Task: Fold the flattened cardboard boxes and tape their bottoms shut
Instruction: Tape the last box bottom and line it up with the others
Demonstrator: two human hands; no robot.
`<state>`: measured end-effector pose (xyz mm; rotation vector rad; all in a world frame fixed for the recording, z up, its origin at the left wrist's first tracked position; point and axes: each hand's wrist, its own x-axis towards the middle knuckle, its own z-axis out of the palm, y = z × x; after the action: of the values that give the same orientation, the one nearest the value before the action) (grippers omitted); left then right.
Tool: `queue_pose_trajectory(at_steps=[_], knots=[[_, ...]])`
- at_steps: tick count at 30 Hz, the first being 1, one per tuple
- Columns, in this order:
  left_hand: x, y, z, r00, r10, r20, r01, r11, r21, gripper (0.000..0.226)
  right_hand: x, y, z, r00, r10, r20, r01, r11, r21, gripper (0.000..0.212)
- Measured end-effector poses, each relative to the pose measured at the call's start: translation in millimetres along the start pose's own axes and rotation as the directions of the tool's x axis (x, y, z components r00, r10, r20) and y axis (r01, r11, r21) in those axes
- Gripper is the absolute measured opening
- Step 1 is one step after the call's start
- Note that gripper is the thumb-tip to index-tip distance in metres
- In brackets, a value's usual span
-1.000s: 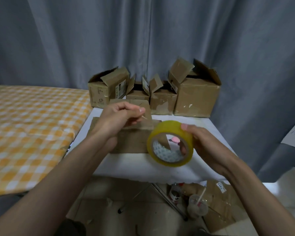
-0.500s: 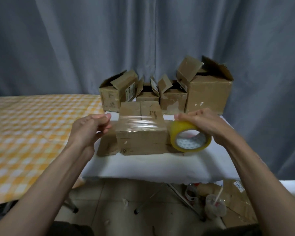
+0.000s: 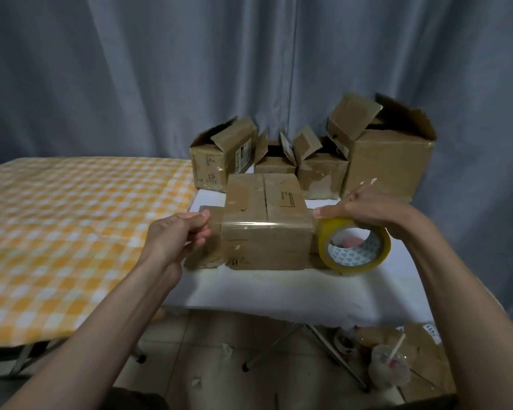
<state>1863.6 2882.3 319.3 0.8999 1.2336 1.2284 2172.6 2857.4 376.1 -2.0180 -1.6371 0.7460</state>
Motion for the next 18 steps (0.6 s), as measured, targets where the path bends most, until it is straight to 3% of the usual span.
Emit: queue_pose_trajectory(at_steps=[7,11,14,16,17,18], knots=[[6,-7,6,0.998,-0.05,0.032,0.05,0.999,0.002,0.007,8,11,1,0.999,0.023,0.024,-0.022,1.0,-0.013,0.058],[10,-21,7,0.979,-0.179,0.1,0.182,0.983,-0.022,0.01,6,15,8,0.997,0.037,0.065,-0.034,0.998,-0.044,0.073],[8,-32,3,0.966,-0.23,0.115,0.215,0.968,0.128,0.017,1,16,7,0.994,0.035,0.102,-0.035,0.999,-0.004,0.075],[11,-33,0,1.0,-0.017,0.015,0.011,0.941,0.34,0.017,-1,19,6,0.993,0.027,0.112,-0.031,0.999,0.028,0.077],[12,-29,0,0.982,0.185,-0.045,-0.145,0.879,0.454,0.012,-2,20,6,0.993,0.017,0.115,-0.022,0.999,0.04,0.075],[7,-19,4,0.911,0.405,-0.072,-0.308,0.787,0.535,0.007,-2,21,8,0.993,0.005,0.12,-0.011,0.999,0.048,0.07]])
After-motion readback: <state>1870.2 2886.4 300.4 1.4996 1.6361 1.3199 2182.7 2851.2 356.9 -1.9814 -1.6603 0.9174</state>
